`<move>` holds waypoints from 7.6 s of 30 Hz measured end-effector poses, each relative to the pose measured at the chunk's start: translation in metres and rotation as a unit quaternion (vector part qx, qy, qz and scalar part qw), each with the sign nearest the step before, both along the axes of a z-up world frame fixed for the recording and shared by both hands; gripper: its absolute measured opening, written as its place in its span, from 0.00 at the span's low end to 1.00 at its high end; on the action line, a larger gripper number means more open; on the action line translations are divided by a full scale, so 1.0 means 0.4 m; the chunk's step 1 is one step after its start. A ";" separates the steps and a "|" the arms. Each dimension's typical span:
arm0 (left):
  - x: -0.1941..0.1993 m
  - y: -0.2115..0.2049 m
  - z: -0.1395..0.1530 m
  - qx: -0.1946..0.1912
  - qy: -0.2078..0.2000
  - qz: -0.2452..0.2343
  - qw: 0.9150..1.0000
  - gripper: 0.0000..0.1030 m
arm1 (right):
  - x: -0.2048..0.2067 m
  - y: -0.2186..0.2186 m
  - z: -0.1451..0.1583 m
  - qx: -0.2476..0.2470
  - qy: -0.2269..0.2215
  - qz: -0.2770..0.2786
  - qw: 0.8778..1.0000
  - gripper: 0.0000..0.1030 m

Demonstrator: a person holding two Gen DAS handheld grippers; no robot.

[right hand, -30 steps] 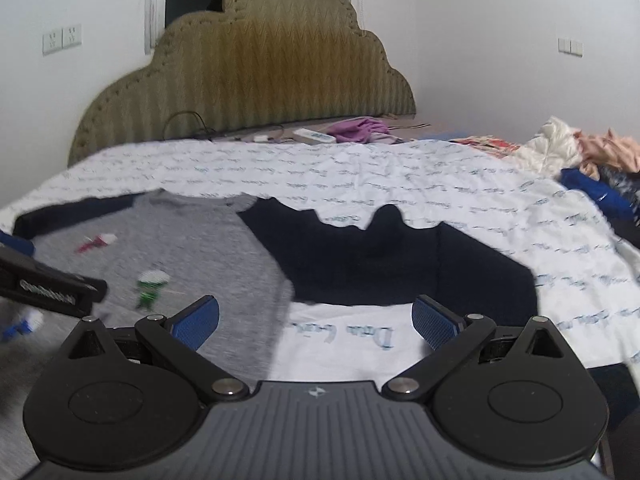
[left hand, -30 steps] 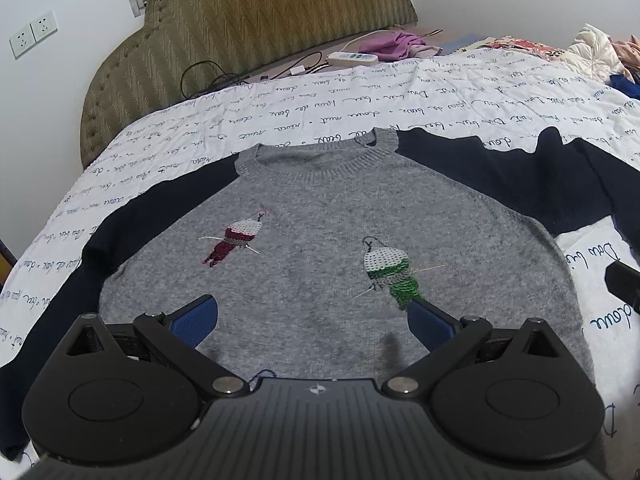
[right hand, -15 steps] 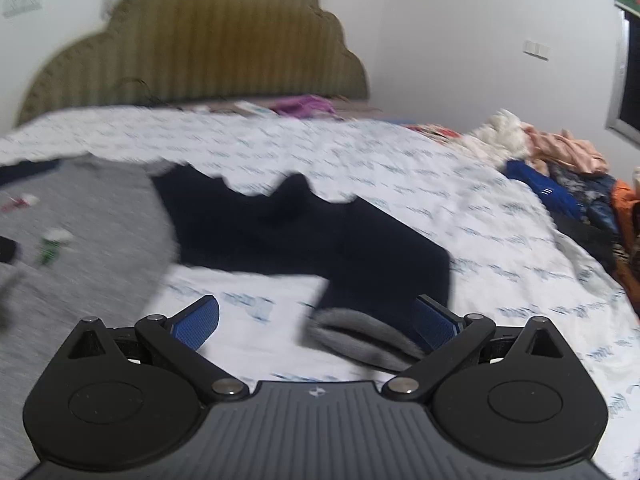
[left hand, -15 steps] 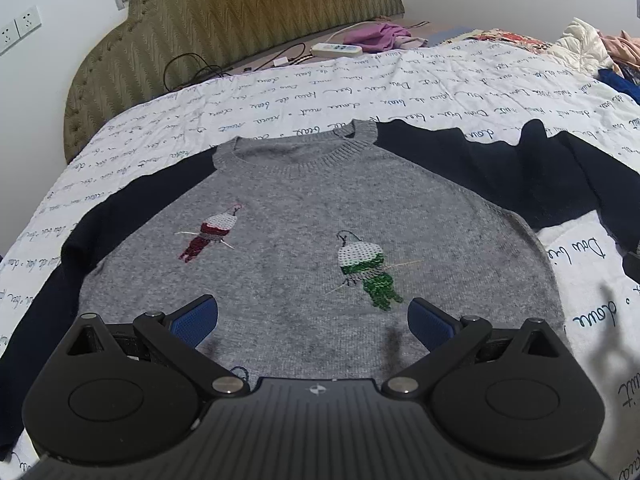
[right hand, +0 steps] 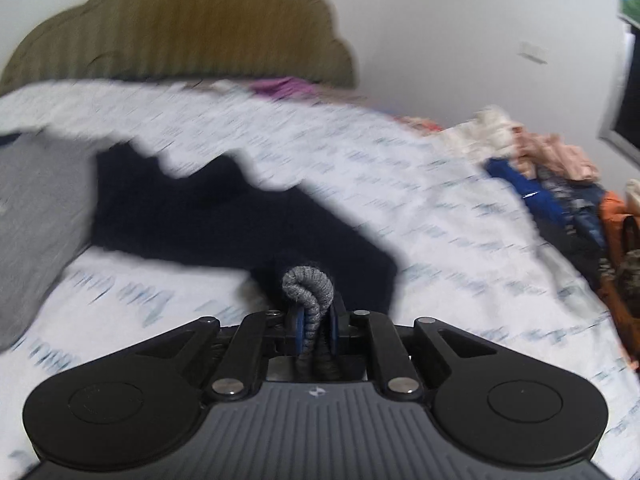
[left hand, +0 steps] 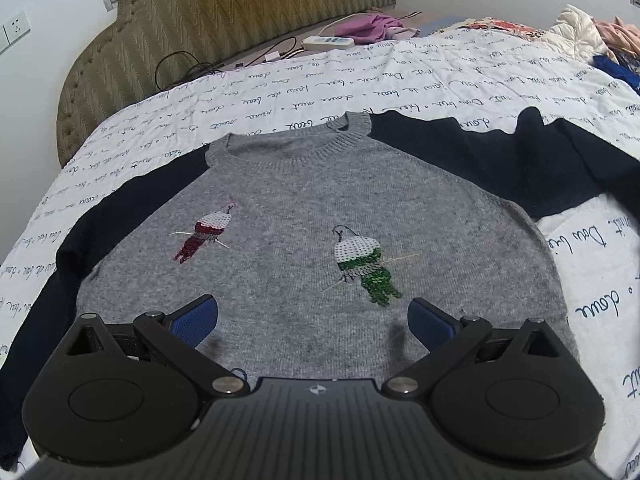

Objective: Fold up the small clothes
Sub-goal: 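Lift the held navy sleeve with the right gripper and carry it over the sweater body, then lay the navy sleeve across the sweater body toward the other sleeve with the right gripper, then open the right gripper to release the sleeve on the sweater, then grasp the grey cuff of the other navy sleeve with the left gripper, then lift the held sleeve with the left gripper and carry it across the sweater body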

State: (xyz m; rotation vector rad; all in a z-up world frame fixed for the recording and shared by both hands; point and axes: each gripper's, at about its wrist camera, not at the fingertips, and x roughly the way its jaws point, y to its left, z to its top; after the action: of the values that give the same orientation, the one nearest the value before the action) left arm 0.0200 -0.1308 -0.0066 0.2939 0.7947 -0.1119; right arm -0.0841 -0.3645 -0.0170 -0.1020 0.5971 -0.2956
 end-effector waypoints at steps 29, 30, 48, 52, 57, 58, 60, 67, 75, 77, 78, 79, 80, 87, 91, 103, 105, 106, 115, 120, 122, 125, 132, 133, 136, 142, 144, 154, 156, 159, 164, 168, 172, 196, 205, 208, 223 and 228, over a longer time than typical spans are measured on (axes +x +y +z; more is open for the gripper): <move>0.040 -0.010 -0.008 0.005 0.006 -0.014 1.000 1.00 | -0.006 -0.565 -0.121 0.461 -0.142 -0.269 0.834 0.66; 0.038 -0.009 -0.006 0.006 0.004 -0.014 1.000 1.00 | 0.005 -0.571 -0.123 0.461 -0.148 -0.273 0.832 0.46; 0.078 0.065 0.004 0.000 -0.006 0.034 0.999 1.00 | 0.132 -0.319 0.082 0.177 -0.088 -0.139 0.970 0.09; 0.079 0.084 0.003 -0.005 -0.004 0.043 0.999 1.00 | 0.159 -0.165 0.072 0.164 -0.073 -0.066 0.982 0.09; 0.077 0.107 0.003 -0.014 -0.003 0.050 0.999 1.00 | 0.187 0.002 0.063 0.133 -0.039 -0.005 0.990 0.09; 0.077 0.111 0.003 -0.016 -0.002 0.051 0.999 1.00 | 0.190 0.026 0.063 0.125 -0.033 0.002 0.992 0.09; 0.078 0.118 0.003 -0.019 -0.001 0.054 0.998 1.00 | 0.197 0.062 0.060 0.122 -0.028 0.019 0.992 0.09; 0.079 0.133 0.003 -0.025 -0.001 0.058 0.998 1.00 | 0.201 0.154 0.073 0.156 -0.027 0.059 0.986 0.09; 0.076 0.158 0.007 -0.025 -0.006 0.064 0.998 1.00 | 0.243 0.282 0.079 0.165 -0.015 0.106 0.981 0.09; 0.074 0.168 0.010 -0.025 -0.008 0.065 0.998 1.00 | 0.257 0.315 0.080 0.168 -0.010 0.118 0.979 0.09; 0.073 0.172 0.011 -0.025 -0.008 0.065 0.998 1.00 | 0.263 0.331 0.081 0.167 -0.007 0.124 0.978 0.09; 0.073 0.178 0.013 -0.025 -0.009 0.066 0.997 1.00 | 0.270 0.349 0.083 0.165 -0.006 0.129 0.978 0.09; 0.073 0.183 0.014 -0.026 -0.009 0.067 0.997 1.00 | 0.276 0.366 0.084 0.163 -0.004 0.134 0.978 0.09; 0.074 0.222 0.016 -0.024 -0.008 0.073 0.997 1.00 | 0.326 0.466 0.082 0.165 0.011 0.156 0.974 0.09; 0.075 0.234 0.016 -0.024 -0.009 0.075 0.997 1.00 | 0.349 0.510 0.072 0.166 0.021 0.162 0.973 0.09; 0.052 0.286 0.029 -0.023 -0.027 0.061 0.998 1.00 | 0.416 0.605 0.059 0.183 0.029 0.161 0.969 0.09; 0.045 0.292 0.033 -0.019 -0.031 0.057 0.998 1.00 | 0.430 0.626 0.066 0.192 0.028 0.167 0.967 0.09; 0.042 0.296 0.034 -0.018 -0.033 0.056 0.998 1.00 | 0.438 0.638 0.070 0.196 0.027 0.171 0.965 0.09; 0.034 0.371 0.037 -0.022 -0.032 0.085 0.996 1.00 | 0.491 0.791 0.097 0.200 0.028 0.222 0.954 0.09; 0.024 0.403 0.046 -0.025 -0.035 0.097 0.994 1.00 | 0.517 0.838 0.085 0.216 0.039 0.228 0.949 0.09; 0.018 0.413 0.052 -0.028 -0.039 0.101 0.994 1.00 | 0.527 0.848 0.077 0.226 0.044 0.226 0.947 0.09; 0.010 0.426 0.057 -0.029 -0.041 0.106 0.993 1.00 | 0.536 0.862 0.066 0.236 0.050 0.224 0.944 0.10; -0.002 0.447 0.052 -0.040 -0.034 0.117 0.992 1.00 | 0.547 0.890 0.060 0.247 0.050 0.226 0.941 0.10; -0.004 0.449 0.051 -0.039 -0.033 0.118 0.992 1.00 | 0.549 0.896 0.061 0.248 0.050 0.228 0.940 0.10; -0.005 0.453 0.048 -0.035 -0.031 0.123 0.991 1.00 | 0.558 0.914 0.060 0.249 0.049 0.232 0.939 0.10; -0.010 0.466 0.050 -0.031 -0.030 0.133 0.990 1.00 | 0.584 0.919 0.028 0.269 0.064 0.228 0.934 0.15; -0.006 0.474 0.049 -0.032 -0.027 0.138 0.990 1.00 | 0.583 0.916 0.025 0.276 0.066 0.230 0.931 0.19; -0.008 0.516 0.048 -0.040 -0.017 0.167 0.985 1.00 | 0.526 0.956 0.053 0.232 0.067 0.274 0.931 0.66; -0.012 0.522 0.049 -0.044 -0.015 0.170 0.984 1.00 | 0.525 0.966 0.044 0.215 0.076 0.273 0.935 0.66; -0.014 0.528 0.049 -0.041 -0.014 0.177 0.983 1.00 | 0.510 0.959 0.060 0.224 0.064 0.272 0.934 0.66; -0.023 0.542 0.052 -0.046 -0.013 0.191 0.980 1.00 | 0.469 0.954 0.091 0.220 0.045 0.286 0.932 0.66; -0.031 0.552 0.052 -0.050 -0.008 0.203 0.978 1.00 | 0.435 0.952 0.105 0.223 0.042 0.297 0.928 0.66; -0.043 0.561 0.051 -0.057 -0.002 0.218 0.974 1.00 | 0.394 0.952 0.117 0.213 0.035 0.308 0.927 0.66; -0.200 0.945 -0.029 -0.476 -0.068 0.491 0.726 0.73 | 0.244 0.906 0.119 0.238 0.018 0.326 0.915 0.73; -0.159 1.006 -0.020 -0.441 -0.085 0.493 0.745 0.03 | 0.249 0.898 0.108 0.240 0.021 0.321 0.916 0.74; -0.176 0.994 0.033 -0.379 -0.148 0.480 0.777 0.03 | 0.252 0.889 0.102 0.243 0.025 0.317 0.916 0.74; -0.033 1.016 0.111 -0.187 -0.169 0.488 0.835 0.03 | 0.257 0.835 0.088 0.249 0.032 0.302 0.920 0.75; 0.094 0.942 0.187 -0.122 -0.181 0.435 0.874 0.03 | 0.251 0.788 0.088 0.259 0.025 0.285 0.923 0.75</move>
State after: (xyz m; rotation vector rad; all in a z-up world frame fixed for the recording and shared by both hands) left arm 0.0575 0.2460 0.0683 -0.2977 0.4700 0.6766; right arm 0.0164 -0.0494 0.0183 0.2289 0.6517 0.4362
